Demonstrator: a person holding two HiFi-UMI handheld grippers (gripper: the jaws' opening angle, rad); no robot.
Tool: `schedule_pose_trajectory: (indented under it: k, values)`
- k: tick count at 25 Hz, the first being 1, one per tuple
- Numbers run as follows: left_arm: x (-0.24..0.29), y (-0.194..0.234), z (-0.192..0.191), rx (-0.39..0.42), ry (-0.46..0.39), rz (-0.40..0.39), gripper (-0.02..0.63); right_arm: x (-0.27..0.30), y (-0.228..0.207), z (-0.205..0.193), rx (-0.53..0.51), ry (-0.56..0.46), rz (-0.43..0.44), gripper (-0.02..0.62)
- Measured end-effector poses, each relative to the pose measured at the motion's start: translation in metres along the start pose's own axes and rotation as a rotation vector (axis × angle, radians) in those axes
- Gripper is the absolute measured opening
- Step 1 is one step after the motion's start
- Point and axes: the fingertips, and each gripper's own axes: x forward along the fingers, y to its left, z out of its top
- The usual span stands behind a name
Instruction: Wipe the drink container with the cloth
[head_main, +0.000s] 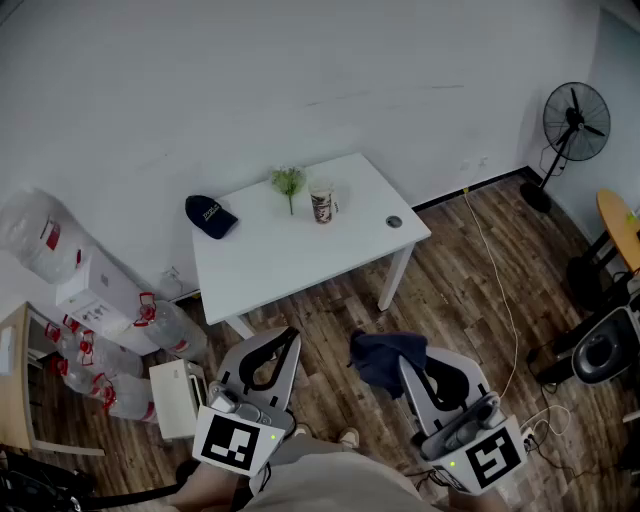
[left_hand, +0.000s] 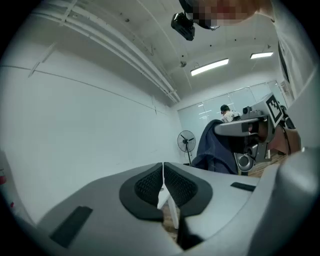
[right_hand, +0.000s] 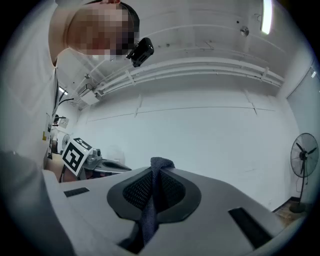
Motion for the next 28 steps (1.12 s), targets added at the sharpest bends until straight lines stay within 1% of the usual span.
schedule_pose_trajectory:
  k: [4, 8, 12, 14, 21, 28]
  values:
    - [-0.005, 0.000, -0.002, -0.021, 0.021, 0.011, 0.025, -0.002, -0.002, 0.003, 0.056, -0.021, -0.008, 0.037]
    - [-0.006, -0.008, 0.000, -0.008, 0.018, -0.003, 0.025, -0.005, -0.004, 0.001, 0.058, -0.010, -0.011, 0.037]
    - [-0.005, -0.010, -0.009, -0.004, 0.074, 0.012, 0.025, -0.009, -0.007, -0.003, 0.063, -0.005, -0.011, 0.037]
    - [-0.003, -0.011, -0.011, -0.008, 0.084, 0.015, 0.025, -0.012, -0.010, -0.005, 0.071, -0.006, -0.012, 0.037]
    - [0.001, -0.026, -0.006, 0.001, 0.066, 0.008, 0.025, -0.018, -0.016, -0.012, 0.077, -0.005, -0.001, 0.037]
    - [0.007, -0.027, -0.009, 0.005, 0.069, 0.014, 0.025, -0.013, -0.017, -0.020, 0.086, -0.005, 0.022, 0.037]
